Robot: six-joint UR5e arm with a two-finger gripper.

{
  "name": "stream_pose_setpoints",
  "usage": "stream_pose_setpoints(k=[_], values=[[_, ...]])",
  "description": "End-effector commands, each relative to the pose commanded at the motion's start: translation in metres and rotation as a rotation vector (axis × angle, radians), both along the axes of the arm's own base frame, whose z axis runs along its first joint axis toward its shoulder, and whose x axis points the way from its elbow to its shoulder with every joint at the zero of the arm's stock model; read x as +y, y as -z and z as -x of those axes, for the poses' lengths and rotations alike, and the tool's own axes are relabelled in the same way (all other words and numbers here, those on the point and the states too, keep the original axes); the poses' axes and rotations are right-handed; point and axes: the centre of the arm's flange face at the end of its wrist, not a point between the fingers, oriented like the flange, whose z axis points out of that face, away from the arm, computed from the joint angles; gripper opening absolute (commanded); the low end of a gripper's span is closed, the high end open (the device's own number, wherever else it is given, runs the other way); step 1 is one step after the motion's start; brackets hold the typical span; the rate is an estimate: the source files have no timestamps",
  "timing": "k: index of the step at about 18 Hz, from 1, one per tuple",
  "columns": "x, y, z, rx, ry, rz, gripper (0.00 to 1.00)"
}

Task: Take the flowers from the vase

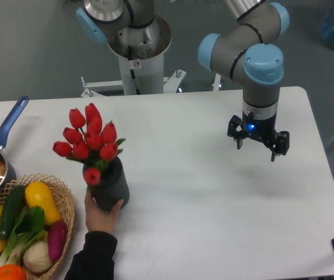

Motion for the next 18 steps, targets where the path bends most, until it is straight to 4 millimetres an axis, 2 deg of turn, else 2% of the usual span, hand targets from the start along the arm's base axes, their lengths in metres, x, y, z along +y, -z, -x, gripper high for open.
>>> stream_pose_setpoints(k=[6, 11, 12, 13, 14, 18], values=[[0.000, 0.004, -0.001, -0.009, -0.006, -0.009, 1.00], [-0.006, 0.025, -0.013, -0.057, 0.001, -0.010, 1.00], [-0.006, 0.032, -0.020, -0.073, 0.005, 0.000, 1.00], [-0.009, 0.047, -0.029, -0.102, 0.006, 0.010, 1.00], [-0.009, 0.049, -0.029, -0.107, 0.005, 0.011, 1.00], [-0.009, 0.044, -0.038, -0.105, 0.013, 0.009, 1.00]])
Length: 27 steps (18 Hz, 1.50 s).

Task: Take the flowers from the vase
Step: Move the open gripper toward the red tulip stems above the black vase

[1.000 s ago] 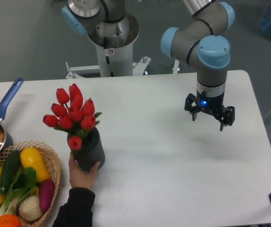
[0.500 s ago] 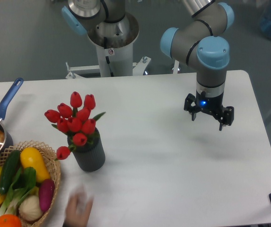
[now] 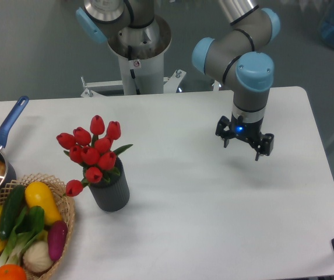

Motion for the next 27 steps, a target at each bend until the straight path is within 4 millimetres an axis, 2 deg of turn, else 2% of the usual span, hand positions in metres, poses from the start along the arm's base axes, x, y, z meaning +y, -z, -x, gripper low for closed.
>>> stream_pose_setpoints(k=[3, 7, 11, 14, 16, 21, 23, 27], values=[[0.020, 0.000, -0.014, -0.019, 0.026, -0.039, 1.00], [0.037, -0.015, -0.026, -0.077, 0.056, -0.216, 1.00], [0.055, -0.019, -0.040, -0.134, 0.095, -0.333, 1.00], [0.066, -0.036, -0.054, -0.133, 0.137, -0.386, 1.00], [0.069, -0.045, -0.060, -0.126, 0.152, -0.402, 1.00], [0.083, -0.050, -0.079, -0.157, 0.193, -0.455, 1.00], [0.090, -0.061, -0.090, -0.186, 0.218, -0.526, 1.00], [0.085, -0.064, -0.114, -0.254, 0.232, -0.617, 1.00]])
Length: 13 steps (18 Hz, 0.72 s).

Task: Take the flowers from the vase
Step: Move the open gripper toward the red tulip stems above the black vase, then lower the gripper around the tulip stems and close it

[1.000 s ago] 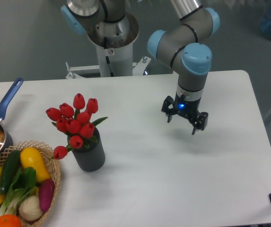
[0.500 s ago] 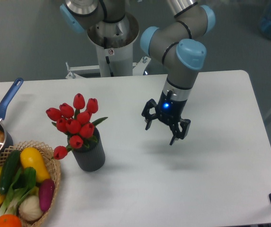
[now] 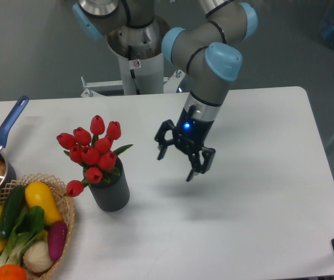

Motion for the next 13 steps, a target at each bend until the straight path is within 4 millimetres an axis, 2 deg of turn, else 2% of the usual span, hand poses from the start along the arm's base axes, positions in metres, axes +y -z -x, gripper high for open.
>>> stream_pose_setpoints(k=[2, 4, 9, 13], values=[[-0.004, -0.008, -0.017, -0.002, 0.012, -0.013, 1.00], [0.000, -0.018, -0.035, -0.005, 0.038, -0.011, 1.00], [0.012, -0.031, -0.051, -0.056, 0.077, -0.093, 1.00], [0.026, -0.029, -0.070, -0.082, 0.121, -0.111, 1.00]])
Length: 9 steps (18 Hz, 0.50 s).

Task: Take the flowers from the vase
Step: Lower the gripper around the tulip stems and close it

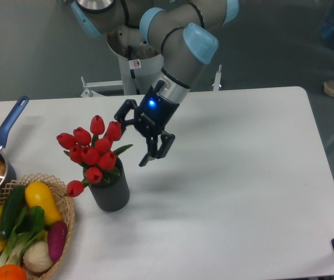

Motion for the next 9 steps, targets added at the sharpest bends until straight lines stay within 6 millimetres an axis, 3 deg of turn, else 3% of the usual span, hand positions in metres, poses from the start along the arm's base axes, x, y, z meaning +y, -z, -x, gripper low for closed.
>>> stream_pose_setpoints(k=[9], values=[[0.0073, 0.0040, -0.0085, -0.068, 0.034, -0.074, 1.00]])
